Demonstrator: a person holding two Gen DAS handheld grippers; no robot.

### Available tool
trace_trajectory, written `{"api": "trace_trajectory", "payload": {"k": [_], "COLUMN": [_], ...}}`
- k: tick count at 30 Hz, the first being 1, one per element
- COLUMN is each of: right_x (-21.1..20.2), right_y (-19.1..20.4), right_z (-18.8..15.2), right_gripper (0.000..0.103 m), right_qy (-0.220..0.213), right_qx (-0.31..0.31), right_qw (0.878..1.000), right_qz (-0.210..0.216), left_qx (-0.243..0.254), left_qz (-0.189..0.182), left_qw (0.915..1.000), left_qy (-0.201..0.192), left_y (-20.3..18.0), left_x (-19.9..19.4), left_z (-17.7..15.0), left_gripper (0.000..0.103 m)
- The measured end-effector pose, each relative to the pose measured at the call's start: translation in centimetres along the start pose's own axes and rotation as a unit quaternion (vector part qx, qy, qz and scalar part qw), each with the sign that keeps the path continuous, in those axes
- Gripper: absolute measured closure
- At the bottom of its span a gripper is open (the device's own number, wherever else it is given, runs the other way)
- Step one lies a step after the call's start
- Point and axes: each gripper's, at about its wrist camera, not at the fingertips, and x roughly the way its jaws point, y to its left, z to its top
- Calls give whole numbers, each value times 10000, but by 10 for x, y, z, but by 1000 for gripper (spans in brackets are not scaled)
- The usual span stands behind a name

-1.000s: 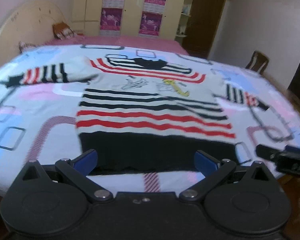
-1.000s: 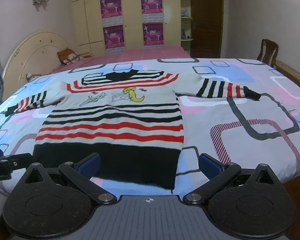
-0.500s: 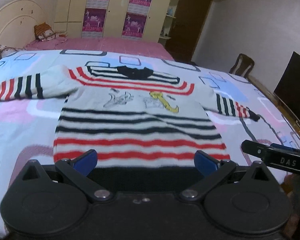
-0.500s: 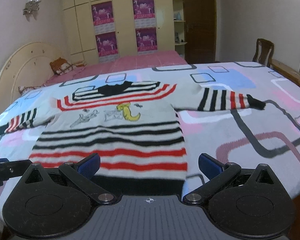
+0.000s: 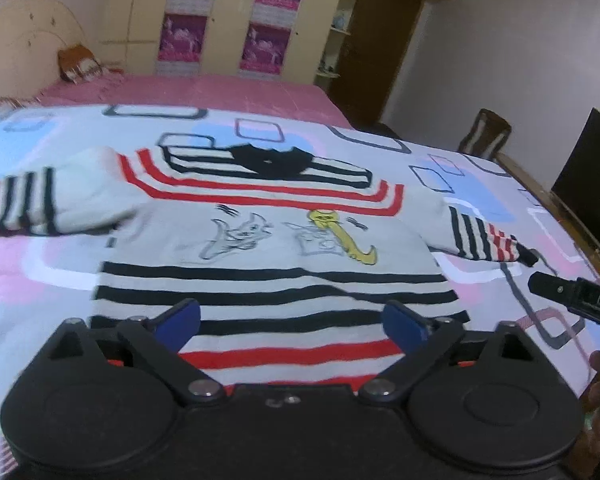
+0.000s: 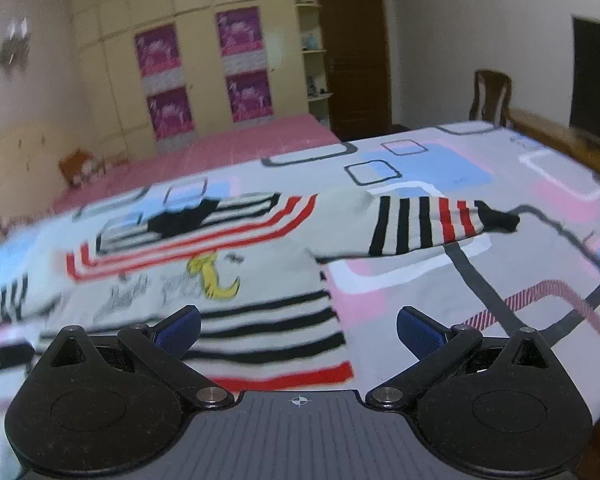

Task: Fold small clothes
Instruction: 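Reach the right gripper to the black sleeve cuff and grasp it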

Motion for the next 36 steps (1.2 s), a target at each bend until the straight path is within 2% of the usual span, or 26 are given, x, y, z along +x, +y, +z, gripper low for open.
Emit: {"api": "trace_trajectory", "payload": {"k": [2,6,11,12,13,14,19,23,24,26,30,36], "right_x": [12,39,82,91,102,115,160,191,196,207,210,209], "right_y": [-17,-50,-103,-114,-125,-141,-207,-249,-256,-267,-275,-290], "right_z": [9,26,53,58,63,68,78,78,78,75,71,65], "right_gripper": [0,0,1,19,45,49,49,49,51,71,71,71], "right_qy": [10,-40,-120,-141,-72,43,122,180,197,307,266,144], "right_qx": [150,364,708,764,830,988,1775,2369,2485,2681,2954,3594], "right_qw": [9998,9985,9955,9948,9942,9926,9807,9688,9662,9612,9543,9330], "right_qz": [-155,-407,-611,-654,-673,-710,-808,-707,-658,-577,-362,69], "left_qx": [-29,17,-14,7,16,-2,19,67,71,72,80,64], "left_qz": [-30,165,357,409,447,482,609,757,799,862,949,967], "left_qw": [10000,9999,9992,9989,9986,9983,9970,9954,9949,9940,9930,9928], "left_qy": [18,10,153,214,275,330,483,589,616,665,698,704], "left_y": [-3,-14,-29,-34,-38,-42,-65,-78,-80,-84,-89,-92], "left_x": [14,46,88,98,107,117,154,175,180,186,194,196], "left_z": [4,15,34,37,39,42,53,59,60,62,67,71], "left_gripper": [14,14,8,8,8,8,8,8,8,8,8,8]}}
